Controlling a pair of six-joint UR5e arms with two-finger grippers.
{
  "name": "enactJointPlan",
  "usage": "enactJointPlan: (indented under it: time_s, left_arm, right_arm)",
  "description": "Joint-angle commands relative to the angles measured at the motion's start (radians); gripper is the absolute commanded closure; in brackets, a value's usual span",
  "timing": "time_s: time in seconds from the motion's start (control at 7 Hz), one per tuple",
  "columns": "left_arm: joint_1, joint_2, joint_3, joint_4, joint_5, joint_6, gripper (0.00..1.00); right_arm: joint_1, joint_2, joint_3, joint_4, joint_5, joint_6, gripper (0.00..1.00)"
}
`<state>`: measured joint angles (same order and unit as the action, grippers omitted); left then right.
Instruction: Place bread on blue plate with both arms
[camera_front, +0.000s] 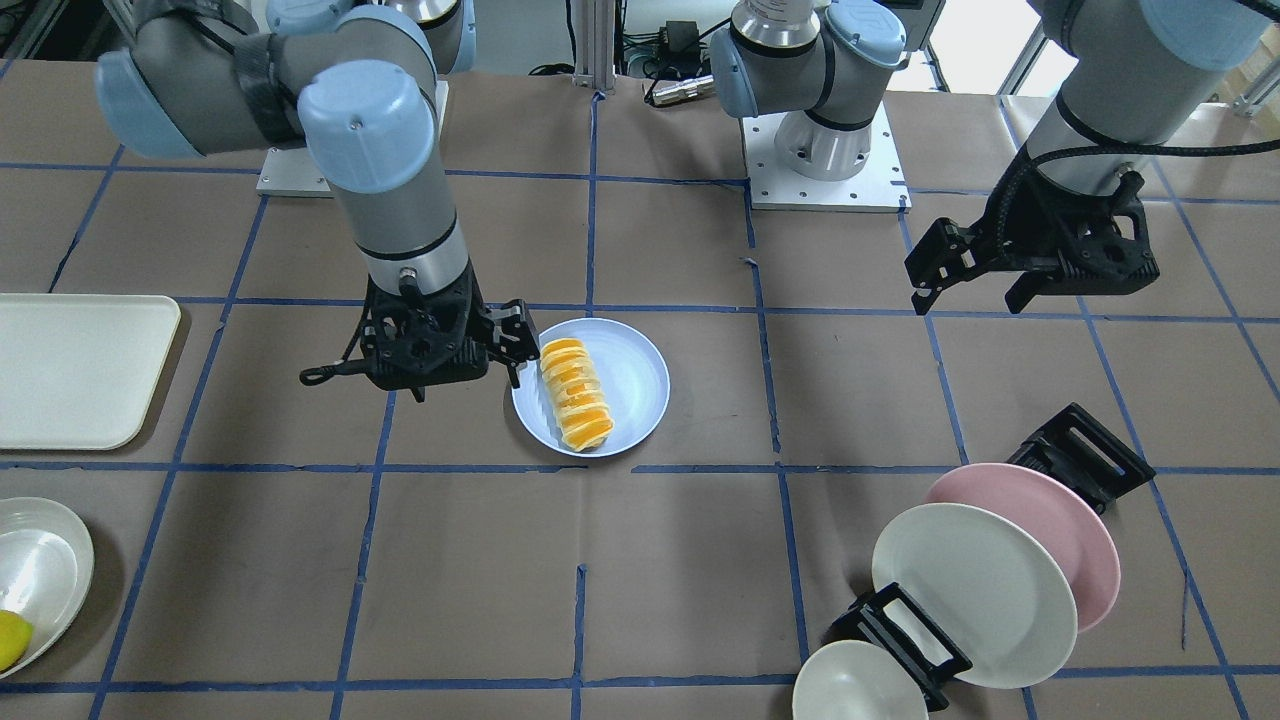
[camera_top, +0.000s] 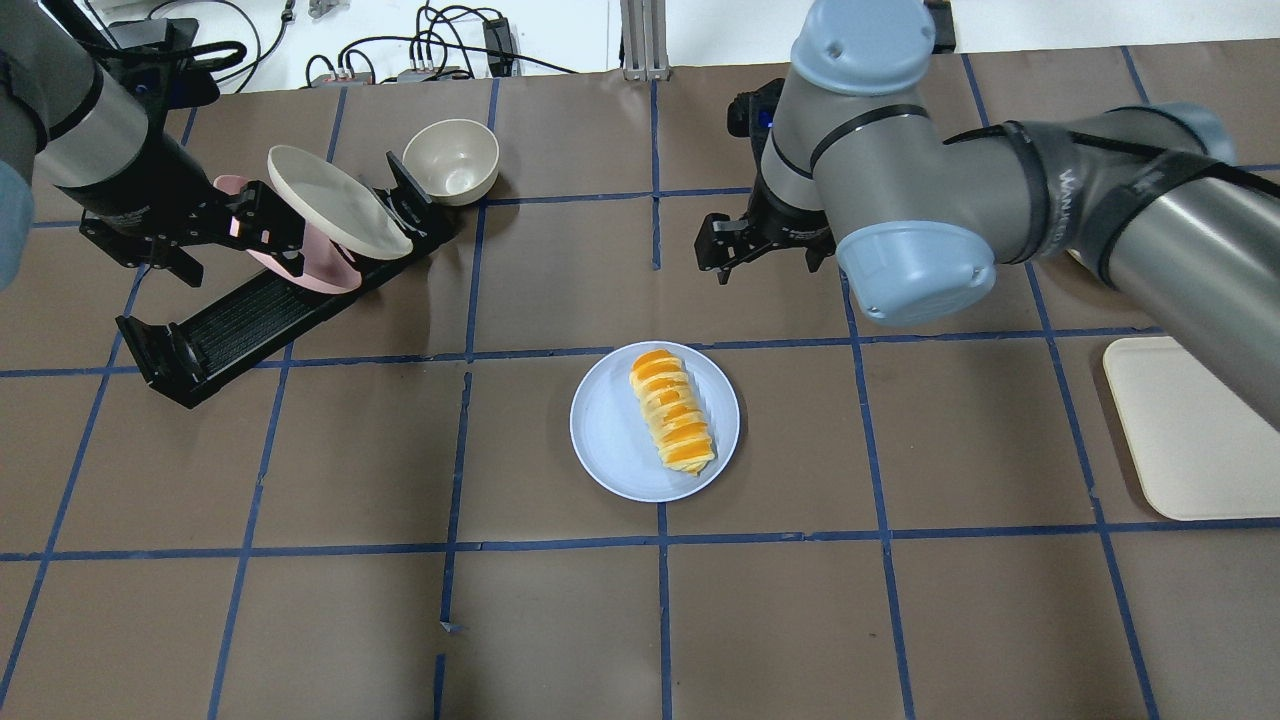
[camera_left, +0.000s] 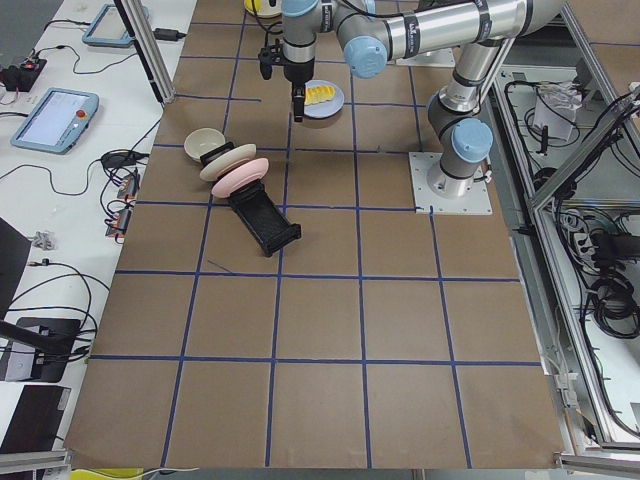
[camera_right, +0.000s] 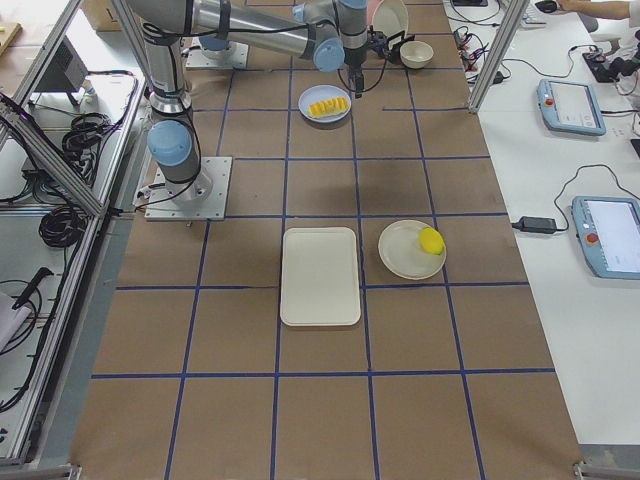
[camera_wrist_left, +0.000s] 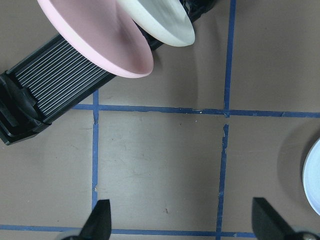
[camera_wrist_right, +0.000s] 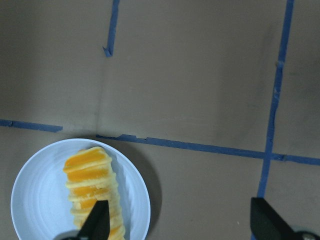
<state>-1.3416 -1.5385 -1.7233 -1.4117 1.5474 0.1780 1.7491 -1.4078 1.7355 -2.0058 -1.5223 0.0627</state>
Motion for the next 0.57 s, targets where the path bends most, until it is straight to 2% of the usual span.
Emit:
enactJointPlan:
  time_s: [0.0, 0.43]
  left_arm:
    - [-0.002, 0.001, -0.005, 0.004, 0.002, 0.0, 0.0]
    - [-0.017, -0.005, -0.021, 0.011, -0.006, -0.04, 0.02]
  right_arm:
    - [-0.069, -0.115, -0.013, 0.193, -0.012, -0.015, 0.0]
    - [-0.108, -0.19, -0.106, 0.466, -0.01, -0.015, 0.0]
